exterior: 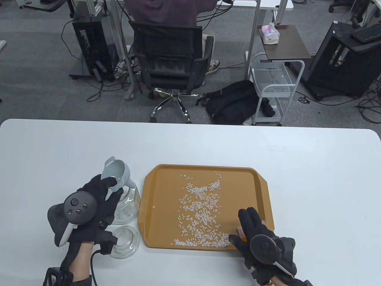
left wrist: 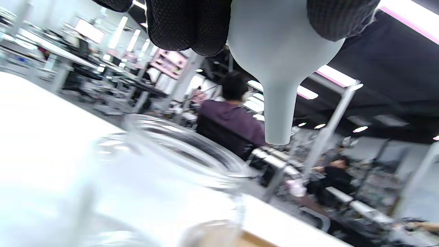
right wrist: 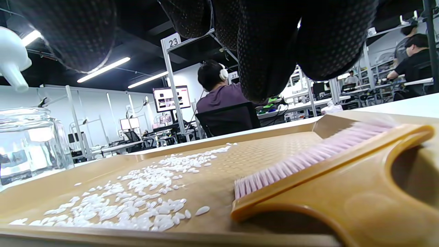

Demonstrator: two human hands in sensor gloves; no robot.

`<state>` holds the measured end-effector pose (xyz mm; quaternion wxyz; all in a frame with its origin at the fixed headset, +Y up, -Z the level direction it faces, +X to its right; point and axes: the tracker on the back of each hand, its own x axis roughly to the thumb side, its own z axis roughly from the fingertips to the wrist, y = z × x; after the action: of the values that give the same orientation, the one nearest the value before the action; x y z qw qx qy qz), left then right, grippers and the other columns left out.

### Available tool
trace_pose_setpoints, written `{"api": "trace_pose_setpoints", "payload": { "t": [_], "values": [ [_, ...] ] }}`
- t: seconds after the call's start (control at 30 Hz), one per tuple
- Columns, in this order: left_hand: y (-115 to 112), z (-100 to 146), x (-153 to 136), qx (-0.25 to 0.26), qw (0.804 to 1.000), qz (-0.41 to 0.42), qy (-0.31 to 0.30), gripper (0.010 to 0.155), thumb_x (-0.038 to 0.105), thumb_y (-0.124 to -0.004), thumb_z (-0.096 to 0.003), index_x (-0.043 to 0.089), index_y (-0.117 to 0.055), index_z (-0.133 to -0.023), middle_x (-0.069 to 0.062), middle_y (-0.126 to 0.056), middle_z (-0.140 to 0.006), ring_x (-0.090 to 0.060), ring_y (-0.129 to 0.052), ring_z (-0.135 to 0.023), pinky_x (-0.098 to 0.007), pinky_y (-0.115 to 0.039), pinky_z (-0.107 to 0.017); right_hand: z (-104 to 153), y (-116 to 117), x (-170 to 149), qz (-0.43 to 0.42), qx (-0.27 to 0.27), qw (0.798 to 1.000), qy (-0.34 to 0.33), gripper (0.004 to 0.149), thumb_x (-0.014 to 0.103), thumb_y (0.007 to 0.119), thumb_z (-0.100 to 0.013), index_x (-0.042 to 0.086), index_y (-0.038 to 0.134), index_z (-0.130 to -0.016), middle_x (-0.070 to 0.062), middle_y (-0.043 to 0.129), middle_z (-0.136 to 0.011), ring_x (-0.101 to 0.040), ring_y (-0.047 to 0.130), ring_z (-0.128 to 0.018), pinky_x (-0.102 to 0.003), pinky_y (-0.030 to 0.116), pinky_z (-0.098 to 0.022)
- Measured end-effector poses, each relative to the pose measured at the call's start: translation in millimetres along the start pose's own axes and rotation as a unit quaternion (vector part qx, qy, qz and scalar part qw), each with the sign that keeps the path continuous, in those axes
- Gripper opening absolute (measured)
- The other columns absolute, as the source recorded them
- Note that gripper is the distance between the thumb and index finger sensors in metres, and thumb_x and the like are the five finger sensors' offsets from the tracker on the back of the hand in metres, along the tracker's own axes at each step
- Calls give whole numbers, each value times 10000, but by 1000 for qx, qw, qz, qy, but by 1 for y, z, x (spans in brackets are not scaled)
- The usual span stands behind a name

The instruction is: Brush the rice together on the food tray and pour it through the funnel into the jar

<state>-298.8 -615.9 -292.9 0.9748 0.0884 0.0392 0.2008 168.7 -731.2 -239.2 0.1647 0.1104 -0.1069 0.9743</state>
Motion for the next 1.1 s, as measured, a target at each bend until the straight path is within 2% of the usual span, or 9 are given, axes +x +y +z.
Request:
{"api": "trace_pose_setpoints", "payload": {
  "t": [0.1, 0.17, 0.3, 0.43, 0.63, 0.8, 0.93, 1.1],
  "values": [
    [-9, -5, -7, -22, 996, -75, 30, 515, 570, -699, -485, 344, -689, -947, -154, -659, -1123, -389, -679, -1030, -678, -463, -752, 0, 3, 0, -1, 10, 1000, 0, 866, 575, 775, -420, 111, 451, -1076, -265, 519, -1061, -395, 899, -715, -564, 780, -514],
    [-15, -8, -10, -24, 994, -103, 29, 536, 585, -710, -476, 333, -675, -948, -139, -652, -1125, -381, -682, -1029, -654, -483, -760, 0, 5, 0, -3, 17, 1000, 2, 875, 577, 773, -420, 111, 438, -1079, -266, 514, -1062, -396, 897, -718, -565, 778, -516],
    [-28, -10, -13, -39, 992, -116, 32, 552, 588, -701, -473, 317, -662, -952, -144, -647, -1124, -380, -680, -1029, -634, -487, -767, -1, 9, -2, -13, 34, 999, 8, 882, 578, 770, -422, 108, 422, -1081, -268, 502, -1064, -401, 890, -724, -567, 774, -520],
    [-37, -12, -12, -56, 987, -147, 22, 729, 669, -723, -408, 191, -687, -957, -134, -672, -1116, -380, -703, -1024, -603, -494, -780, -2, 11, -3, -15, 41, 999, 11, 884, 579, 769, -422, 107, 418, -1081, -272, 498, -1063, -402, 888, -726, -570, 772, -521],
    [-39, -12, -10, -61, 987, -150, 13, 860, 747, -717, -356, 164, -678, -986, -147, -643, -1136, -395, -674, -1043, -604, -481, -783, -2, 11, -2, -16, 49, 999, 13, 886, 581, 767, -423, 106, 414, -1082, -272, 496, -1063, -403, 888, -726, -568, 772, -523],
    [-45, -13, -7, -78, 981, -178, 15, 844, 749, -706, -367, 197, -655, -1004, -121, -563, -1181, -386, -595, -1087, -615, -458, -786, -2, 11, -2, -18, 57, 998, 15, 887, 581, 766, -424, 106, 410, -1083, -274, 492, -1063, -404, 886, -727, -569, 770, -523],
    [-51, -17, -6, -120, 974, -190, 34, 806, 754, -695, -374, 237, -671, -992, -134, -438, -1209, -390, -501, -1117, -628, -411, -793, -2, 11, -2, -20, 58, 998, 17, 887, 581, 766, -424, 105, 411, -1083, -275, 491, -1064, -405, 885, -728, -569, 770, -523],
    [-51, -16, -5, -128, 973, -188, 37, 802, 752, -692, -378, 264, -657, -1014, -163, -378, -1217, -431, -467, -1117, -642, -386, -793, -3, 11, -3, -22, 59, 998, 19, 870, 578, 769, -423, 106, 446, -1077, -273, 510, -1059, -408, 885, -729, -572, 769, -523]
  ]
}}
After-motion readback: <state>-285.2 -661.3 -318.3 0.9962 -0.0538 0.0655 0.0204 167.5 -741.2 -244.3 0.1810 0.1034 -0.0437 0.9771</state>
